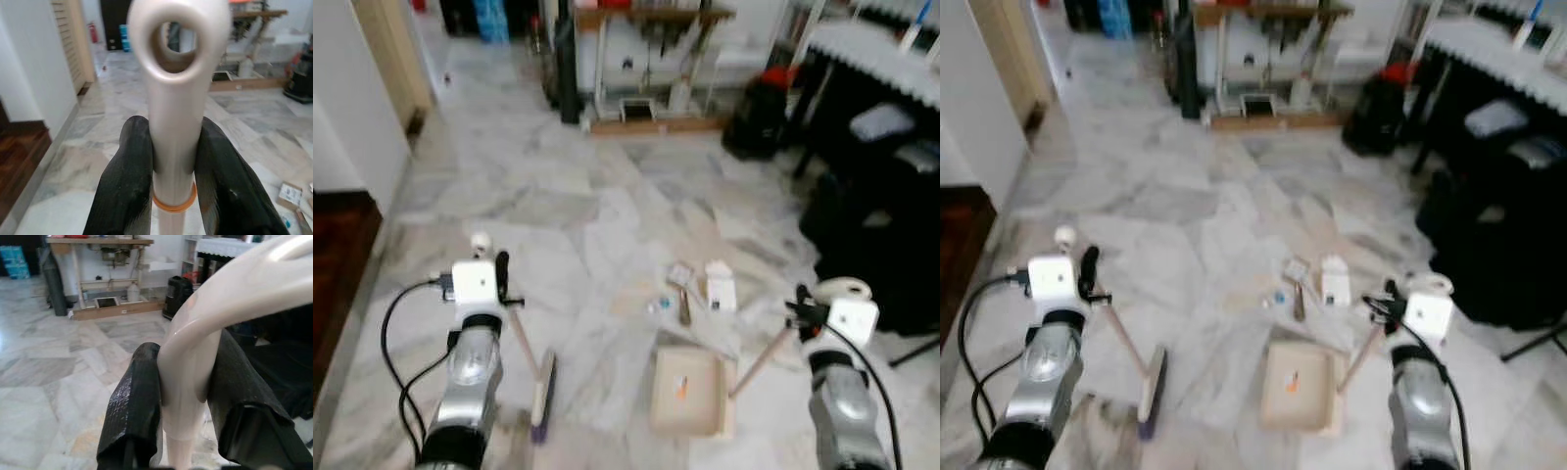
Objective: Sweep floor
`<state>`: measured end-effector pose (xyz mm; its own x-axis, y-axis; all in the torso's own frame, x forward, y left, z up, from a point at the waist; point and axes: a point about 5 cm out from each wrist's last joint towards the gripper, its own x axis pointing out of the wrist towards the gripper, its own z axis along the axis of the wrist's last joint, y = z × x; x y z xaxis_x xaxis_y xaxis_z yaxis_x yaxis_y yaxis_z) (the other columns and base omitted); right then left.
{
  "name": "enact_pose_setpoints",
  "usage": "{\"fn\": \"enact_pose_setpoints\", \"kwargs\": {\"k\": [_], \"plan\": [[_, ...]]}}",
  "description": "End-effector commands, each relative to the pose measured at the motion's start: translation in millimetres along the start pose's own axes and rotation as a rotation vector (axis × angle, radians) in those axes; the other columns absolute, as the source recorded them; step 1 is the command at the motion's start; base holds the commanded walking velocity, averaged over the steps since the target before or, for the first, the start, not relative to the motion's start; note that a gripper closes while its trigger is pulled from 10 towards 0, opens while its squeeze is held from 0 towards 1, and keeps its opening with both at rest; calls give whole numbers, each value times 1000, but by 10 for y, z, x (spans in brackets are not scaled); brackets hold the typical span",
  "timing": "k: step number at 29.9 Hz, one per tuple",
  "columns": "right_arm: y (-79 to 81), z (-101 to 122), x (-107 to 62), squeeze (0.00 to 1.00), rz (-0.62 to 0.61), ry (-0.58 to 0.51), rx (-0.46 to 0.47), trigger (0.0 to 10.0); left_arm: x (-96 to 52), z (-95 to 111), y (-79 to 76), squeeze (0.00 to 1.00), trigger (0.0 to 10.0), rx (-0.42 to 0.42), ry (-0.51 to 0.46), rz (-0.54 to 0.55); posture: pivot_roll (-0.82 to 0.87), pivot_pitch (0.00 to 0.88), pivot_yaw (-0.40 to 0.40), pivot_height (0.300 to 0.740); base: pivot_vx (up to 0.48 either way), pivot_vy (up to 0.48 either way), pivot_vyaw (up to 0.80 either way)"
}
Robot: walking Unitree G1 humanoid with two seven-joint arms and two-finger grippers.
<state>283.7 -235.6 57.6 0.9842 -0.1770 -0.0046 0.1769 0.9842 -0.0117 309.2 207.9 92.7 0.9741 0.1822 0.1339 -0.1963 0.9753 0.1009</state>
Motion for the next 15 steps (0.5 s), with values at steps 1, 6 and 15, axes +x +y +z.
{"fn": "enact_pose_setpoints", "kwargs": {"k": [1, 6, 15], "plan": [[-58, 56, 17, 0, -19, -28, 5, 10000, 53, 97, -16, 0, 10000, 6, -50, -14, -51, 0, -21, 740, 311, 0, 0], [-35, 101, 74, 0, -4, -37, -7, 10000, 142, 171, -21, 0, 10000, 0, -72, -6, -44, 0, -24, 740, 311, 0, 0], [-125, 132, 81, 0, -40, -58, -7, 10000, 119, 133, -26, 0, 10000, 5, -63, -20, -60, 0, -12, 740, 311, 0, 0]]}}
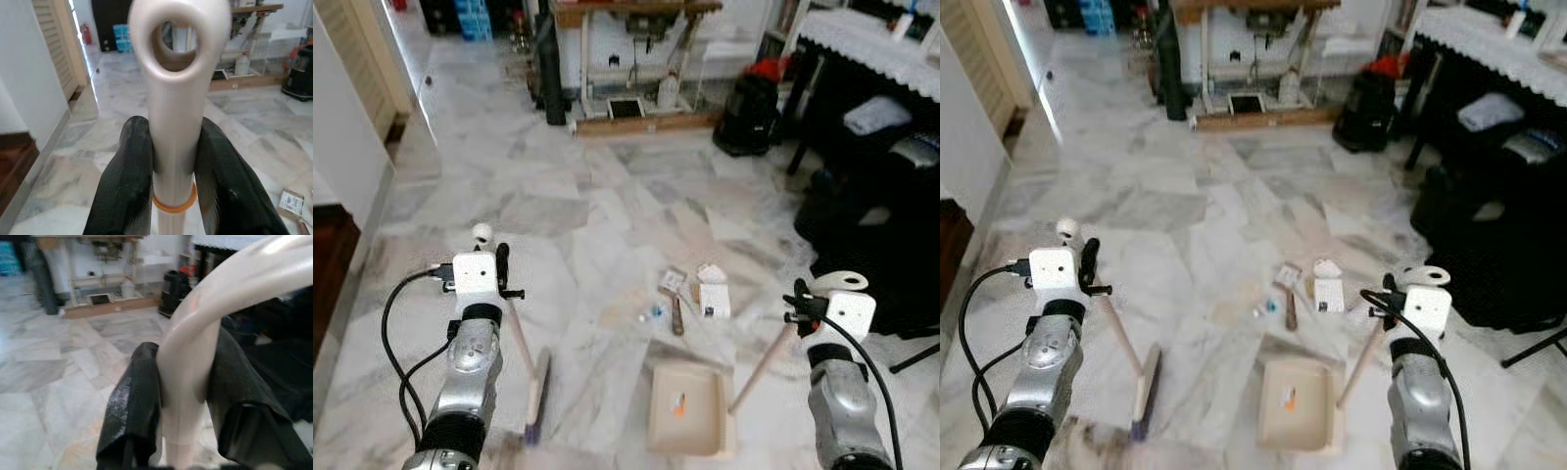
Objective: Sweep floor
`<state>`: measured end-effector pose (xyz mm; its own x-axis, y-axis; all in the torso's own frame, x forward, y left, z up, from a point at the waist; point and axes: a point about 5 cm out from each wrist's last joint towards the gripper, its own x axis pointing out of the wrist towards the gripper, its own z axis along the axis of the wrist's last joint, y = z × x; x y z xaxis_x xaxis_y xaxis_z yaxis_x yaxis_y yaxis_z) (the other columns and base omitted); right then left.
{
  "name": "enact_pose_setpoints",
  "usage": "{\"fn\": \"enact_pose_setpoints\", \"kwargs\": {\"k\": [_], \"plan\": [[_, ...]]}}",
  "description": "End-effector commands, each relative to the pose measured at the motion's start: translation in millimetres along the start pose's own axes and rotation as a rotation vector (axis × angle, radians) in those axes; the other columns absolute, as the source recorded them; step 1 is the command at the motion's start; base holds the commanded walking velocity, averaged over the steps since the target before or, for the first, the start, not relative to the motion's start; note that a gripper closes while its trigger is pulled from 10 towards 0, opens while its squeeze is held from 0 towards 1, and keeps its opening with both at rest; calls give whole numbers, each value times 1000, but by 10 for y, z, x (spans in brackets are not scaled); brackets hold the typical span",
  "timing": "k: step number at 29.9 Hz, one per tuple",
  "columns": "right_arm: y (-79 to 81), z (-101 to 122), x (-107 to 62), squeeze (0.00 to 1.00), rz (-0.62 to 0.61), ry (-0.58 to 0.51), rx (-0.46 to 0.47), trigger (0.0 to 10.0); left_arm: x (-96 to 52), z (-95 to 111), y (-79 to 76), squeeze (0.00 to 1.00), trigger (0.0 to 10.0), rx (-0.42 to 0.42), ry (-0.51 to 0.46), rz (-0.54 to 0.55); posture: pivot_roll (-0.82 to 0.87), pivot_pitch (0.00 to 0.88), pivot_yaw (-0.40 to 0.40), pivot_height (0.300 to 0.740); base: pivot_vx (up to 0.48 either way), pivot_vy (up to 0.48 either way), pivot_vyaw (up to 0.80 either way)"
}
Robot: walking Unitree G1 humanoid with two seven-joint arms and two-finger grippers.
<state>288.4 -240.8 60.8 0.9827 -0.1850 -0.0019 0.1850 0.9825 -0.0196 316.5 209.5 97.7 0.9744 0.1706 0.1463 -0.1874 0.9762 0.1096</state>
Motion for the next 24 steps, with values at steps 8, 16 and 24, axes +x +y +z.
{"fn": "enact_pose_setpoints", "kwargs": {"k": [8, 16, 24], "plan": [[-78, 52, -9, 0, -41, -43, -7, 10000, 8, 67, -42, 0, 10000, -1, -43, -21, -63, 0, -6, 740, 311, 0, 0], [-90, 37, -29, 0, -46, -42, -11, 10000, -3, 74, -79, 0, 10000, -7, -46, -36, -65, 0, 7, 740, 308, 0, 0], [-90, 34, -41, 0, -47, -45, -14, 10000, 0, 73, -72, 0, 10000, -6, -45, -41, -68, 0, 8, 740, 309, 0, 0]]}}
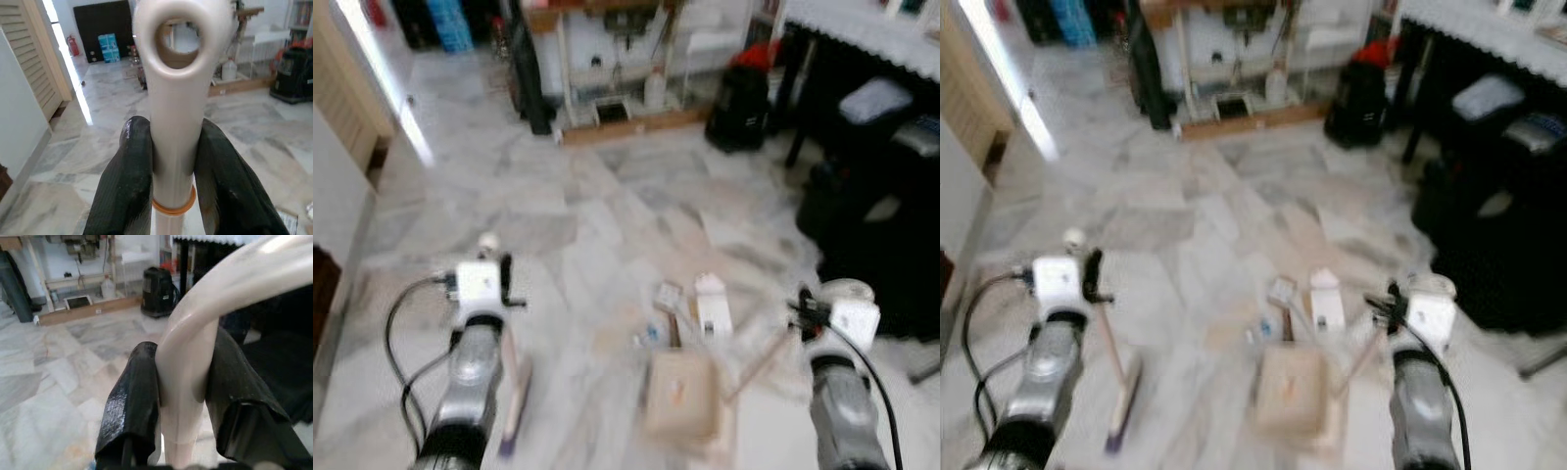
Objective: Sweep floor
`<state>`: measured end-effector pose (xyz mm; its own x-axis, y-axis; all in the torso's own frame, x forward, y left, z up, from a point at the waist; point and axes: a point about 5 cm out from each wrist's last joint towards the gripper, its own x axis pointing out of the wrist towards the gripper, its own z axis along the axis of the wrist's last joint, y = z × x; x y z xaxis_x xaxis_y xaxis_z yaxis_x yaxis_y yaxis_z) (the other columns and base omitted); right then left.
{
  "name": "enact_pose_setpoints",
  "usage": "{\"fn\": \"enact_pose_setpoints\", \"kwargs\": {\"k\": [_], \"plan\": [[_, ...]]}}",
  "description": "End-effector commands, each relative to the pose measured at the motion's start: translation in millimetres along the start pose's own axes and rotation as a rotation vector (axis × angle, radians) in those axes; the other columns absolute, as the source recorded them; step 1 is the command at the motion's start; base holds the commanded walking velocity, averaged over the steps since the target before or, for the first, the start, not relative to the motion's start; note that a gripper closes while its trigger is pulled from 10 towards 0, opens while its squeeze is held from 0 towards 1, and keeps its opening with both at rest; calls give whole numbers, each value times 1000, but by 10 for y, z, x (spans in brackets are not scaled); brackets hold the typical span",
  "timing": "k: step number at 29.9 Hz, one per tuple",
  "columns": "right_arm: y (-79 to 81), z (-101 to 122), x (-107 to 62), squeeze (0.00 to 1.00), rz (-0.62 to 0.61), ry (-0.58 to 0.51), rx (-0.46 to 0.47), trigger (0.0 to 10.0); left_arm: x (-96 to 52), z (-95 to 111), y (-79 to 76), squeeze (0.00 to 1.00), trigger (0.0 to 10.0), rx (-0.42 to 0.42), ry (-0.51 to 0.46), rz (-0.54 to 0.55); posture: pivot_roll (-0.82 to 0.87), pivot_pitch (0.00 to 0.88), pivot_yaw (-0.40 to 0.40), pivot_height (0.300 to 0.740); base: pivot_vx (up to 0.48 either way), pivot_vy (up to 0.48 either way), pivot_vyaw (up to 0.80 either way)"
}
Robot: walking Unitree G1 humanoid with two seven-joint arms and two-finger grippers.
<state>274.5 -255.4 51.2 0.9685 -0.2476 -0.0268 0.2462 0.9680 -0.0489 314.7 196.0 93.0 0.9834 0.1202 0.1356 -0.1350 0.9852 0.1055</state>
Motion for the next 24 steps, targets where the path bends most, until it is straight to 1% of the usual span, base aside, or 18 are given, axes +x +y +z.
{"fn": "enact_pose_setpoints", "kwargs": {"k": [1, 8, 17, 24], "plan": [[78, 138, 60, 0, 15, -72, 16, 10000, 44, 100, 62, 0, 10000, 7, -50, 11, -68, 0, 8, 740, 307, 0, 0], [54, 152, 84, 0, 11, -70, 11, 10000, 54, 108, 39, 0, 10000, 3, -52, 8, -65, 0, 7, 740, 309, 0, 0], [79, 163, 91, 0, 3, -78, 25, 10000, 101, 141, 58, 0, 10000, 1, -57, 13, -64, 0, 18, 740, 309, 0, 0], [88, 153, 86, 0, 0, -77, 32, 10000, 108, 152, 46, 0, 10000, -1, -61, 16, -62, 0, 18, 740, 311, 0, 0]]}}
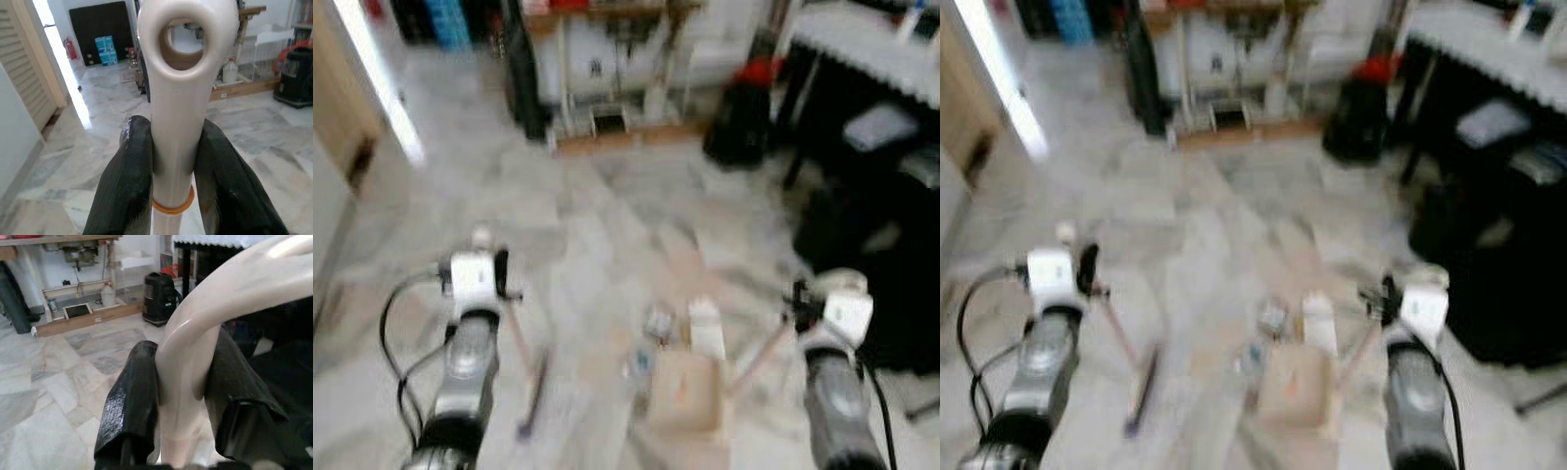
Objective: Sweep floor
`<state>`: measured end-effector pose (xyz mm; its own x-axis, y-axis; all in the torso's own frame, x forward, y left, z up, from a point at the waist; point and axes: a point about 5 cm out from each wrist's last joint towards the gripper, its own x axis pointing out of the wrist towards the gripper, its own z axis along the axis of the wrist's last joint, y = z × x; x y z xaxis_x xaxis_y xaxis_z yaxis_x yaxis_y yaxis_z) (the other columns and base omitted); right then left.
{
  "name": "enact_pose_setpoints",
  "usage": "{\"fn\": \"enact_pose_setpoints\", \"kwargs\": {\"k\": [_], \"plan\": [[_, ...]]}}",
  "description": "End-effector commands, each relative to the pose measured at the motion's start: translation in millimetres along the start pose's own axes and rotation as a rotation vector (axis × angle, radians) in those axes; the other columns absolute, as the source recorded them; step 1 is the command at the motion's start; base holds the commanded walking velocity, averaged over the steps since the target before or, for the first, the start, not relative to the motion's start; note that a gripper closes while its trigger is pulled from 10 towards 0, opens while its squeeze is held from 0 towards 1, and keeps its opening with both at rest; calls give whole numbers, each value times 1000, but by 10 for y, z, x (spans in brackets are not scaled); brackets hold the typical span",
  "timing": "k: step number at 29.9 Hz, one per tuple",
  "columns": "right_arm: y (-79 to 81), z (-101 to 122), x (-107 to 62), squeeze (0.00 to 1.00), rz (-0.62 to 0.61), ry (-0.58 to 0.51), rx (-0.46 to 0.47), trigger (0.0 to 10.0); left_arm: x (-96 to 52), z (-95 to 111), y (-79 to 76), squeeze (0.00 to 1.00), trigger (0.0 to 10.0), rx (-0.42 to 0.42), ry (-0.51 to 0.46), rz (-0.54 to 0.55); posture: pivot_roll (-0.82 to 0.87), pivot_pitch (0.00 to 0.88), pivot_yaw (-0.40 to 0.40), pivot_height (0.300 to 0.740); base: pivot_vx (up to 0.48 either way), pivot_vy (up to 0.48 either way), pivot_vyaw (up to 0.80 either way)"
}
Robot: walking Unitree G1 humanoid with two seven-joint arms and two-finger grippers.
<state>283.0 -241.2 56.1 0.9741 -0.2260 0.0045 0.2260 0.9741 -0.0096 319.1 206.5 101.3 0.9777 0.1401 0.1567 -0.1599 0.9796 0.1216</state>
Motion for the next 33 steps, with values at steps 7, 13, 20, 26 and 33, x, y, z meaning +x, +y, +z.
{"fn": "enact_pose_setpoints", "kwargs": {"k": [7, 13, 20, 26, 33], "plan": [[-61, 101, 49, 0, -20, -45, -9, 10000, 44, 90, -65, 0, 10000, -25, -41, -5, -61, 0, 15, 740, 309, 0, 0], [-62, 109, 54, 0, -18, -49, -6, 10000, 48, 88, -61, 0, 10000, -32, -39, 8, -62, 0, 11, 740, 200, 0, 0], [-78, 108, 57, 0, -24, -46, -13, 10000, 49, 86, -69, 0, 10000, -34, -36, 6, -62, 0, 10, 740, 0, 0, 0], [-96, 115, 56, 0, -27, -48, -14, 10000, 50, 86, -72, 0, 10000, -35, -36, 6, -62, 0, 8, 740, 0, 0, 0], [-130, 114, 58, 0, -37, -45, -17, 10000, 49, 84, -88, 0, 10000, -32, -36, -5, -65, 0, 13, 740, 0, 0, 0]]}}
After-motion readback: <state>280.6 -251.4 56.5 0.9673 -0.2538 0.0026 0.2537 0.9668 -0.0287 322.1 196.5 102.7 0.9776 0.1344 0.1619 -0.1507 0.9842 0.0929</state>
